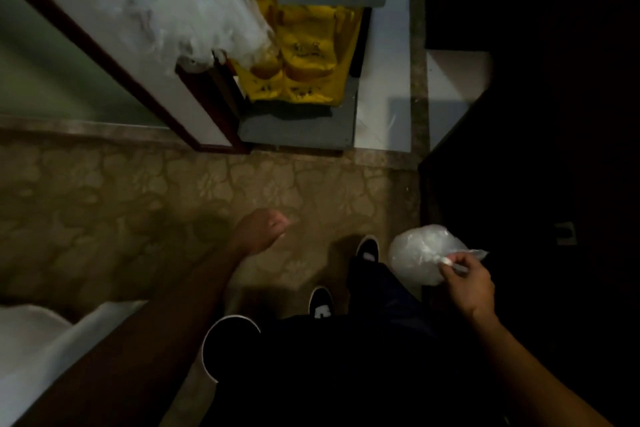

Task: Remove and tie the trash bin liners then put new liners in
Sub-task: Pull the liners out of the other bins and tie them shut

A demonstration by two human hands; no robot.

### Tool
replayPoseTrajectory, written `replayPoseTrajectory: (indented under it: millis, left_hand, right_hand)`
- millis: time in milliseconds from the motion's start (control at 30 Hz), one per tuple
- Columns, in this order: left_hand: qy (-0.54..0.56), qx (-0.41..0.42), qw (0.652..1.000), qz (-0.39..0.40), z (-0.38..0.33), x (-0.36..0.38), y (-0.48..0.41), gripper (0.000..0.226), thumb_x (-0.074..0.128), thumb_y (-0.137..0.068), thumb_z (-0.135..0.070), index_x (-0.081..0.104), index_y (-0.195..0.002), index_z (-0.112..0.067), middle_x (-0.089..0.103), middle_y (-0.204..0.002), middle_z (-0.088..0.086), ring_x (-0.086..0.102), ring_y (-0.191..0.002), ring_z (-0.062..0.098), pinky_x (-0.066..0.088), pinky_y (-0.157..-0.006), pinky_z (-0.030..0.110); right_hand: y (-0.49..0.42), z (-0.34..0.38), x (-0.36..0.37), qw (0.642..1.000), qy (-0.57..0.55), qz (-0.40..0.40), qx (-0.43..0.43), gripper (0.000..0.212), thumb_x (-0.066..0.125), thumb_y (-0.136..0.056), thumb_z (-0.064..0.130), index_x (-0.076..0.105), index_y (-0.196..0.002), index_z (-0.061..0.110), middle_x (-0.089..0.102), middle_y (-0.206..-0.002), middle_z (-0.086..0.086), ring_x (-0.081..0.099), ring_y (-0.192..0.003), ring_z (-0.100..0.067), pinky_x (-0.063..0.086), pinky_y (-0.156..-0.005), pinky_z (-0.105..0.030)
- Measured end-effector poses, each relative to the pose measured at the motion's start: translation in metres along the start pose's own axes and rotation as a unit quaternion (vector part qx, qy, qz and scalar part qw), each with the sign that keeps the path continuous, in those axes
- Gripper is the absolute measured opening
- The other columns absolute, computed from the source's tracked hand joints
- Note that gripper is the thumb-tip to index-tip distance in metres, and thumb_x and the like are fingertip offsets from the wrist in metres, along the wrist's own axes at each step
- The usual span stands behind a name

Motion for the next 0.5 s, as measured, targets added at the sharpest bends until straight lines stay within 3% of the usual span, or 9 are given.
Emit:
replayPoseTrajectory:
  millis: [133,200,333,500]
  left_hand:
    - [0.045,0.020,0.997,-0.060,-0.032,-0.034,-0.048,0.029,0.056,-0.078,-0.054,0.068,-0.088,-0.029,0.072,-0.094,-0.001,0.068,-0.090,0.018,0.054,-0.087,0.034]
    - [0.061,-0.006,0.996,-0.069,-0.035,-0.044,-0.062,0.017,0.062,-0.092,-0.040,0.064,-0.086,-0.025,0.068,-0.083,-0.005,0.065,-0.076,0.012,0.052,-0.077,0.029]
    - [0.086,-0.059,0.988,-0.115,-0.023,-0.053,-0.078,0.031,0.065,-0.096,-0.016,0.058,-0.068,-0.027,0.060,-0.060,-0.010,0.057,-0.050,-0.004,0.046,-0.061,0.027]
    - [0.156,-0.145,0.968,-0.136,-0.013,-0.063,-0.077,0.027,0.058,-0.101,-0.014,0.058,-0.074,-0.021,0.061,-0.058,-0.005,0.052,-0.043,0.002,0.039,-0.042,0.016]
  right_hand:
    - [-0.056,0.039,0.022,1.000,-0.007,0.006,0.010,0.006,0.072,-0.091,0.018,0.067,-0.090,0.016,0.067,-0.090,-0.005,0.065,-0.092,-0.027,0.044,-0.080,-0.030]
    - [-0.088,0.074,0.037,0.999,-0.011,0.045,-0.023,0.010,0.073,-0.090,0.015,0.065,-0.084,0.018,0.069,-0.087,-0.004,0.068,-0.091,-0.027,0.047,-0.081,-0.031]
    - [-0.145,0.163,0.060,0.986,-0.009,0.134,-0.100,0.021,0.074,-0.088,0.009,0.064,-0.079,0.025,0.070,-0.085,0.001,0.068,-0.088,-0.023,0.050,-0.080,-0.029]
    - [-0.185,0.298,0.077,0.944,-0.036,0.236,-0.230,0.016,0.072,-0.089,0.005,0.063,-0.081,0.016,0.066,-0.083,-0.006,0.061,-0.081,-0.019,0.051,-0.076,-0.024]
Point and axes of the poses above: each hand's wrist, its own y-axis away from the middle knuckle, its own x-axis out of the palm, z = x × y, the point moved 3 cm from there along -y, towards the middle knuckle
